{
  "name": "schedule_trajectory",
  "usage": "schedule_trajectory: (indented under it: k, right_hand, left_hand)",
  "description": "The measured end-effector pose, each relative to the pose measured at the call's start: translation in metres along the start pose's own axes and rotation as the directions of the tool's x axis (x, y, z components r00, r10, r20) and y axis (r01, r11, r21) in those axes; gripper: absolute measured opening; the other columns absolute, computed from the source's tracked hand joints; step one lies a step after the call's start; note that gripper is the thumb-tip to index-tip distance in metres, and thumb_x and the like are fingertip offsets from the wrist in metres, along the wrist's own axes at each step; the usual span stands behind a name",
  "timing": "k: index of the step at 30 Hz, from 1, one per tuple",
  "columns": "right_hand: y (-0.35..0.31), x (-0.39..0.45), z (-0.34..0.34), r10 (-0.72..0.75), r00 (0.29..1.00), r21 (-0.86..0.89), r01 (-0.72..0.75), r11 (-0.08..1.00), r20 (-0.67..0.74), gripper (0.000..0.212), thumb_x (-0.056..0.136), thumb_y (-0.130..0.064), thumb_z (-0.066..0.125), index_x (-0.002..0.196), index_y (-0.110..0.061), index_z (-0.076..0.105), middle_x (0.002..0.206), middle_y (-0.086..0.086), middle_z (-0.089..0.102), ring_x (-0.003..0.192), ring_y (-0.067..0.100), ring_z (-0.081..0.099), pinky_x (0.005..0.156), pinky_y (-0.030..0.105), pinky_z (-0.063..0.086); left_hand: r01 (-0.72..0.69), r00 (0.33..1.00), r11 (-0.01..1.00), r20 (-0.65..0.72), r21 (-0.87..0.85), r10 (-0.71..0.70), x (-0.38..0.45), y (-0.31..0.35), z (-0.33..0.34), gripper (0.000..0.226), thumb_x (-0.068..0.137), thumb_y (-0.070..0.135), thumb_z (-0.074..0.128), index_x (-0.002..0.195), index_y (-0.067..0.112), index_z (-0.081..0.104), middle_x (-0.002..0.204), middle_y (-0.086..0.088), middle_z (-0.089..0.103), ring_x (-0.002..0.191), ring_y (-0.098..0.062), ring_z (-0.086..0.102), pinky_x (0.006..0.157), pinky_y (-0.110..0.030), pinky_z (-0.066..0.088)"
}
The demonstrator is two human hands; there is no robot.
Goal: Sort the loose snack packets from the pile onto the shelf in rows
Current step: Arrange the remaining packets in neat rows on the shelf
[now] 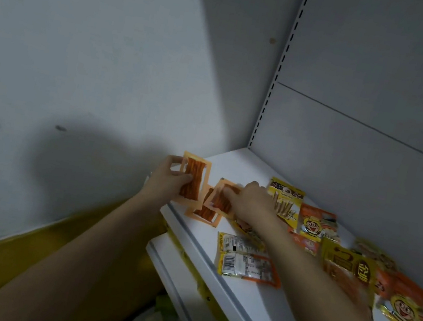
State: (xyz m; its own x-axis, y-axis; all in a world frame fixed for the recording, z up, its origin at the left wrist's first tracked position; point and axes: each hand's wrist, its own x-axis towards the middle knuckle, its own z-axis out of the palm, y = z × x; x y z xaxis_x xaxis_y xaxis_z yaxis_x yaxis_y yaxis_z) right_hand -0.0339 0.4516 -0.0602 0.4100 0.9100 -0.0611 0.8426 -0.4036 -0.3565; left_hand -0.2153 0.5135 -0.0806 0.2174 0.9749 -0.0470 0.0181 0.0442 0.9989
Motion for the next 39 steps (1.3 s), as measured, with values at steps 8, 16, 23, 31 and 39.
schedule_trajectory:
  k: [8,16,23,31,39]
  right_hand:
    - [-0.011,0.013,0.003,0.045,0.995,0.036,-0.048,0.998,0.089,0.065,0.082,-0.046,0.075,0.124,-0.006,0.046,0.124,0.014,0.057,0.114,0.032,0.056,0.076,0.033,0.042]
    - [-0.013,0.015,-0.001,0.065,0.997,0.220,-0.073,0.973,0.043,0.037,0.087,-0.013,0.071,0.115,-0.009,0.049,0.111,0.010,0.059,0.096,0.026,0.058,0.073,0.034,0.047]
    - [-0.024,0.012,-0.009,0.020,0.982,0.879,-0.179,0.441,0.190,0.024,0.087,0.003,0.070,0.097,-0.010,0.053,0.104,0.025,0.069,0.083,0.035,0.071,0.076,0.050,0.060]
    - [-0.040,-0.002,0.007,-0.115,0.991,0.561,0.060,0.825,0.064,0.022,0.089,-0.025,0.071,0.094,-0.015,0.052,0.098,0.009,0.066,0.091,0.026,0.068,0.084,0.045,0.057]
    - [-0.034,-0.017,0.019,-0.085,0.995,0.017,0.084,0.996,0.049,0.051,0.093,-0.041,0.063,0.123,-0.005,0.044,0.122,0.015,0.057,0.114,0.032,0.055,0.076,0.032,0.037]
  left_hand:
    - [0.006,1.000,0.999,-0.021,-0.033,-0.007,-0.007,-0.009,-0.011,0.025,0.101,0.001,0.049,0.121,0.015,0.048,0.102,-0.010,0.069,0.079,-0.018,0.068,0.064,-0.029,0.059]
    - [0.081,0.996,0.987,-0.036,-0.135,-0.087,-0.007,-0.009,-0.011,0.013,0.103,0.002,0.047,0.102,0.011,0.056,0.090,-0.010,0.066,0.069,-0.019,0.068,0.066,-0.043,0.061]
    - [0.101,0.993,0.968,-0.034,-0.230,-0.111,-0.002,-0.006,-0.010,0.017,0.103,0.017,0.055,0.119,0.013,0.054,0.116,-0.012,0.068,0.093,-0.023,0.069,0.079,-0.041,0.061]
    - [0.072,0.993,0.970,0.104,-0.232,-0.049,-0.003,-0.011,-0.007,0.030,0.093,0.002,0.065,0.116,0.016,0.053,0.111,-0.013,0.070,0.095,-0.028,0.072,0.062,-0.032,0.061]
    - [0.090,0.995,0.980,-0.027,-0.178,-0.097,0.006,-0.013,-0.017,0.025,0.096,-0.004,0.058,0.092,0.020,0.050,0.091,-0.008,0.062,0.074,-0.019,0.062,0.041,-0.024,0.053]
